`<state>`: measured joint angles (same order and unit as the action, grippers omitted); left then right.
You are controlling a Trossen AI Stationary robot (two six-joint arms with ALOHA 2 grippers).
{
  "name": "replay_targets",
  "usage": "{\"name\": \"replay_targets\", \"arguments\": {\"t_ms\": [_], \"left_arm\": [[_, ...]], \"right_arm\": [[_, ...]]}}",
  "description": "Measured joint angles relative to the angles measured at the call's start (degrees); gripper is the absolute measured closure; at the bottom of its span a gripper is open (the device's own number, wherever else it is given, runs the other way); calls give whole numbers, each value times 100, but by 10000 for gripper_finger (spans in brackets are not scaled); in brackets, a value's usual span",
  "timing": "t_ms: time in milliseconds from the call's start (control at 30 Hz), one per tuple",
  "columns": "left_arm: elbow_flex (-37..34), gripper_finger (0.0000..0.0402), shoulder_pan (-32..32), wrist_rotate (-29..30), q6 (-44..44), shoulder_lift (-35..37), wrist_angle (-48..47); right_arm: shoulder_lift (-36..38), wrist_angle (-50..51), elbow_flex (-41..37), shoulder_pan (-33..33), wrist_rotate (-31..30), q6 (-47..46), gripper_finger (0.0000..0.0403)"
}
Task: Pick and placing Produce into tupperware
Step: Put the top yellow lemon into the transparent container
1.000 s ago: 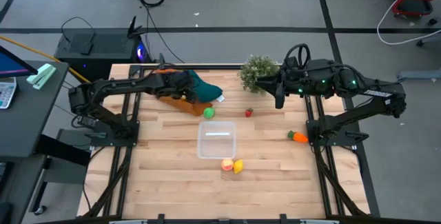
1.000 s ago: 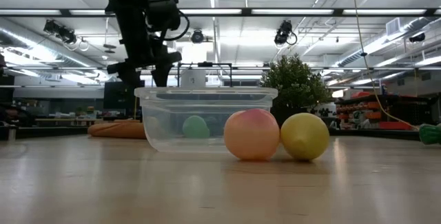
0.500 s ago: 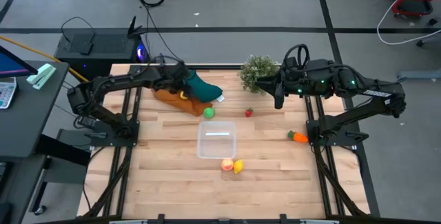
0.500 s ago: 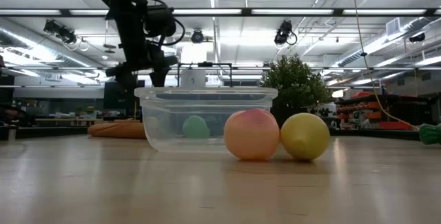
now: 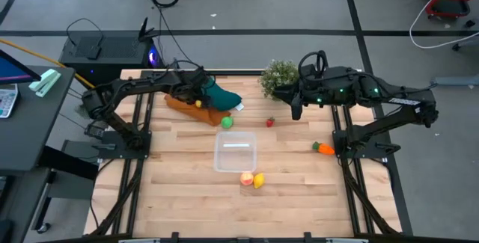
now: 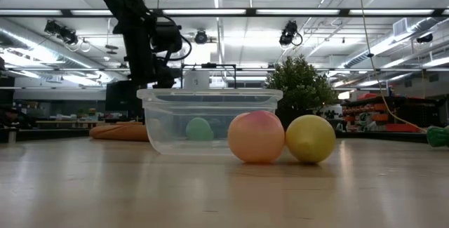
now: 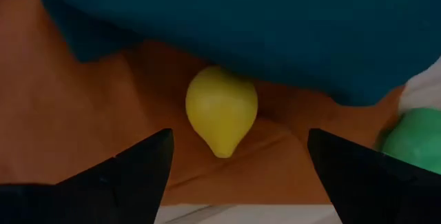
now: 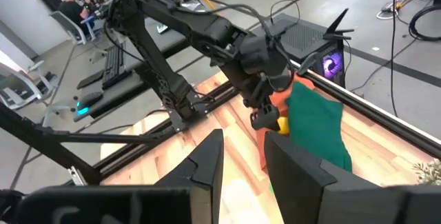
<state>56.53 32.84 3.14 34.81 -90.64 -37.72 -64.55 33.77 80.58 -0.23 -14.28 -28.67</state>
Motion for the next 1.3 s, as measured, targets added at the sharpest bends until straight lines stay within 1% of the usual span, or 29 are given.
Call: {"name": "replay_targets", "arguments": {"t_ms": [133,300,500,767,1000,1300], "left_arm": [[63,58,1,-17,-19,-123,-60],[381,58,59,-33,-167,-342,-334],[704,58,39,-150,-261,-788,-650],[763,58,30,-136,-448,-1237,-729],[763,60,28,9,-448,-1294,-618],[763,83,30,75,-402,-1285,-397]], "right_arm": [[-24,-2,0,0,-1,-76,323],[-44,14,0,-2,-2,-133,323],[-48,6,0,-2,-7,-174,323],[-48,4,0,-2,-18,-205,323],[-48,4,0,-2,-20,-269,323],[-47,1,0,-2,-20,-273,323]]}}
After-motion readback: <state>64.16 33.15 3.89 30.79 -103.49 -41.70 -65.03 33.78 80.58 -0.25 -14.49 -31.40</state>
